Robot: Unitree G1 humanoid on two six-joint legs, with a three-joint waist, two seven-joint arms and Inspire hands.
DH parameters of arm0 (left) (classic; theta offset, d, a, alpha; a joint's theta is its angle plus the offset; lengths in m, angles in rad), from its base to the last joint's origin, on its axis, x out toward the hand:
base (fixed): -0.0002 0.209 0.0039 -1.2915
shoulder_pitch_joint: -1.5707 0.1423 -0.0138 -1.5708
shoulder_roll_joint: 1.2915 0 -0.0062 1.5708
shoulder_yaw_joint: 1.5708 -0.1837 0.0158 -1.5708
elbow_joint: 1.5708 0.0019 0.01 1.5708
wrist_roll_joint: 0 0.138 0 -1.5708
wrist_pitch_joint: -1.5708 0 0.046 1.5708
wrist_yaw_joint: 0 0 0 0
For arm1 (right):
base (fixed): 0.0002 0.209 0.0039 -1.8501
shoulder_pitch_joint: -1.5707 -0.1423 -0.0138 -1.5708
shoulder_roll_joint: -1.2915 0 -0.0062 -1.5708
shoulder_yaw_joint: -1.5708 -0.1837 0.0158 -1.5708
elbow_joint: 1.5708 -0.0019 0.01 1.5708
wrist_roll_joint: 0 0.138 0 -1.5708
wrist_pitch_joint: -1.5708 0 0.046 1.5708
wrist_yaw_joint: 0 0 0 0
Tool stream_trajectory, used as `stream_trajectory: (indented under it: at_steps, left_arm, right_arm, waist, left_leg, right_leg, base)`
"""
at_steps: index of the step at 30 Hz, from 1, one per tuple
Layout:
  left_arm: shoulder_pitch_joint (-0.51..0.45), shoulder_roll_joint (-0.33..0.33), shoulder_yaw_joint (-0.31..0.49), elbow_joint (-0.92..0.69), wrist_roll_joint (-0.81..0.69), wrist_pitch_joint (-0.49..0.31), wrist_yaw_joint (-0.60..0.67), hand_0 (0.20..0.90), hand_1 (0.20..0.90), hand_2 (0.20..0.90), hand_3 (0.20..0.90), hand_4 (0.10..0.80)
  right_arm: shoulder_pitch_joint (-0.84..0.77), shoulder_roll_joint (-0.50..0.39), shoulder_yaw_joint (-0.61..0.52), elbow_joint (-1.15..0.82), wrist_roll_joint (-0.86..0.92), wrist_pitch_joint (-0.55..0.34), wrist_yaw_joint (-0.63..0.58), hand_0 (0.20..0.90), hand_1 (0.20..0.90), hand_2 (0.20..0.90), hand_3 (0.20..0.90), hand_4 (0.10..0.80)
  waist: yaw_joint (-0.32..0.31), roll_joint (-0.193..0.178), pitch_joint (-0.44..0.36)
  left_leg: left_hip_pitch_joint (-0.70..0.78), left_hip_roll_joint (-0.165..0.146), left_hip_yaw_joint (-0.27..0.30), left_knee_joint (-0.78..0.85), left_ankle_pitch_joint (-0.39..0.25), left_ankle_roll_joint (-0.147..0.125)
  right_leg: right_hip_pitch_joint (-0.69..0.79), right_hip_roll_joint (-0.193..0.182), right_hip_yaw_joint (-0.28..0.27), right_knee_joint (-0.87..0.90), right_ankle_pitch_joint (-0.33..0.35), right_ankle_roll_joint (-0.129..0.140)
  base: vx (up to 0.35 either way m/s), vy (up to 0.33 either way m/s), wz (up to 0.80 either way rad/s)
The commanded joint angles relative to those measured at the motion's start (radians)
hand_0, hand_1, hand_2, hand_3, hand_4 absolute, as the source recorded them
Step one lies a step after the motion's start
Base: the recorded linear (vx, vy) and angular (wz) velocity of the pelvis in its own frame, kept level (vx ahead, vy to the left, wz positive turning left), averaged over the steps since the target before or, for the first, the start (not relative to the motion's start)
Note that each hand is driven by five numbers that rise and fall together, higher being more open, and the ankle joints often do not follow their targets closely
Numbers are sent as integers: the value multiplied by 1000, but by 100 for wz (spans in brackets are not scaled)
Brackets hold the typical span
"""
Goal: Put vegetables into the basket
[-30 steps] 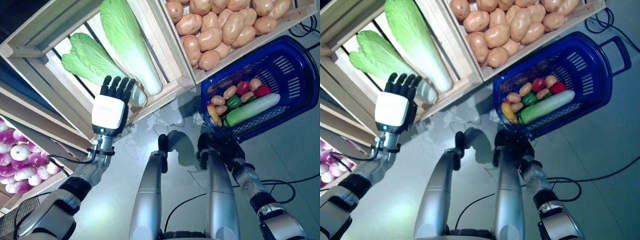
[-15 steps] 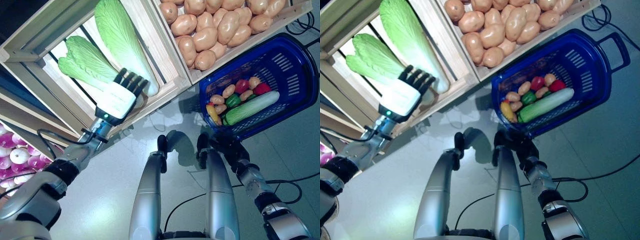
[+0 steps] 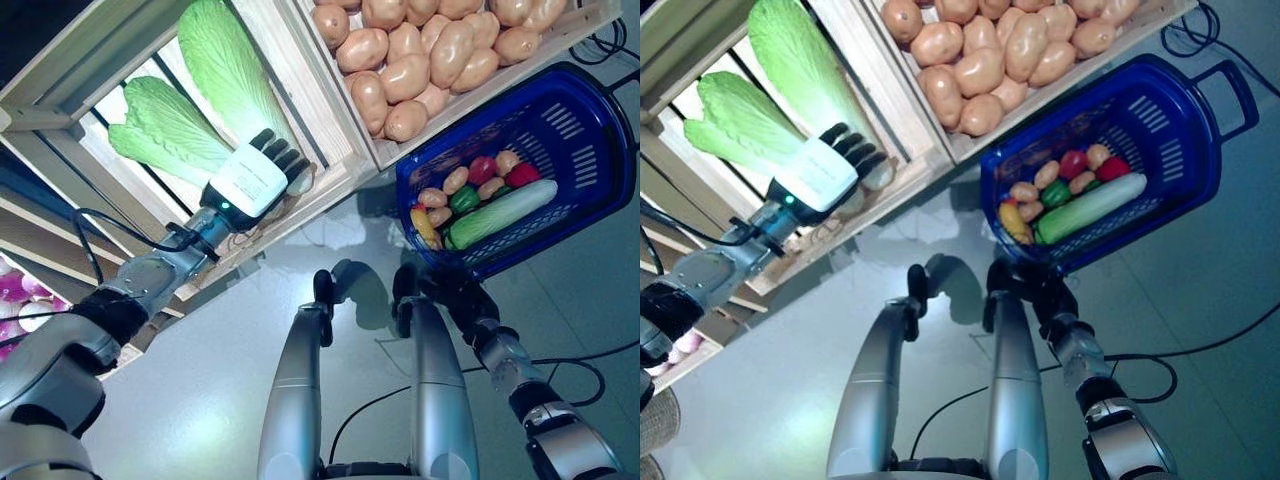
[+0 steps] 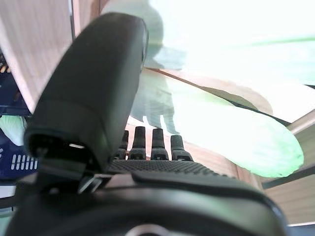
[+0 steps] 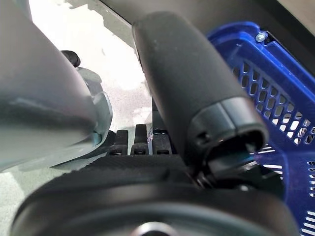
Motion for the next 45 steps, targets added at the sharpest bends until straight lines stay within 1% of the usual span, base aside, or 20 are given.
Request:
stream_trajectory:
  at_steps: [1,5,9,13,17,19,20,26,27,29,33,36,45]
  left_arm:
    - [-31,91,77,-35,-70,30,-13,900,900,900,900,800]
    - [-4,94,100,-11,-81,21,-50,900,900,900,900,800]
    - [40,91,131,-5,-94,50,-14,900,900,900,900,800]
    - [70,102,163,-16,-116,53,17,900,900,900,900,800]
    - [130,104,226,-34,-136,74,70,900,900,900,900,800]
    - [152,98,246,-38,-139,86,85,900,900,900,900,800]
    - [176,94,268,-39,-144,96,106,900,900,900,900,800]
    - [270,67,341,-37,-114,83,141,900,900,900,900,800]
    - [296,58,357,-37,-114,94,152,900,900,900,900,800]
    - [324,49,368,-40,-108,102,163,900,900,900,900,800]
    - [348,35,376,-31,-93,108,168,900,900,900,900,800]
    - [352,28,375,-6,-83,95,159,900,900,900,900,800]
    - [353,13,350,41,-79,94,142,900,900,900,900,800]
  right_arm:
    - [20,-62,-29,37,1,-34,-5,900,900,900,900,800]
    - [18,-61,-33,44,3,-41,-6,900,900,900,900,800]
    - [16,-61,-38,54,3,-47,2,900,900,900,900,800]
    - [25,-55,-37,43,3,-53,-5,900,900,900,900,800]
    - [40,-47,-40,29,3,-58,-16,900,900,900,900,800]
    - [42,-45,-41,25,4,-59,-19,900,900,900,900,800]
    - [47,-44,-44,21,6,-61,-15,900,900,900,900,800]
    - [65,-39,-47,-3,0,-74,-21,900,900,900,900,800]
    - [67,-39,-47,-14,-1,-71,-29,900,900,900,900,800]
    - [69,-42,-49,-24,-2,-69,-32,900,900,900,900,800]
    - [71,-44,-47,-36,-5,-64,-41,900,900,900,900,800]
    - [68,-52,-50,-22,-5,-63,-34,900,900,900,900,800]
    - [64,-65,-49,-23,-9,-44,-38,900,900,900,900,800]
  waist:
    - [10,27,-4]
    - [18,27,-4]
    - [25,30,-4]
    - [32,31,-4]
    - [43,32,-4]
    - [46,33,-4]
    - [51,33,-4]
    - [65,36,-4]
    - [66,37,-4]
    - [66,40,-4]
    - [66,42,-4]
    - [64,44,-4]
    - [55,49,-4]
  left_leg:
    - [15,4,42,-43,8,-2]
    - [21,5,39,-56,12,-1]
    - [29,5,39,-71,16,0]
    - [35,3,35,-78,16,1]
    - [42,-2,31,-86,16,3]
    - [39,-3,29,-85,17,3]
    - [40,-5,27,-86,16,4]
    - [39,-10,23,-90,18,7]
    - [40,-11,23,-93,20,7]
    - [40,-11,25,-96,20,8]
    - [39,-10,25,-97,22,7]
    - [42,-7,30,-100,24,7]
    - [39,-4,36,-94,32,3]
  right_leg:
    - [84,2,-2,-113,88,14]
    - [91,0,-8,-124,89,13]
    - [97,-2,-14,-132,89,13]
    - [104,-5,-18,-143,89,12]
    - [111,-9,-26,-150,88,9]
    - [109,-11,-29,-150,89,9]
    - [110,-13,-32,-150,88,9]
    - [109,-23,-43,-150,88,8]
    - [108,-23,-45,-150,88,8]
    - [106,-24,-45,-150,86,7]
    - [103,-23,-45,-148,85,5]
    - [106,-26,-47,-149,84,5]
    - [101,-27,-43,-140,85,4]
  base:
    - [0,0,0]
    - [0,0,0]
    - [0,0,0]
    - [0,0,0]
    - [3,-7,5]
    - [-2,-15,9]
    - [5,-20,8]
    - [3,-6,2]
    - [0,5,3]
    - [-1,13,4]
    - [3,9,4]
    - [0,0,0]
    - [0,0,0]
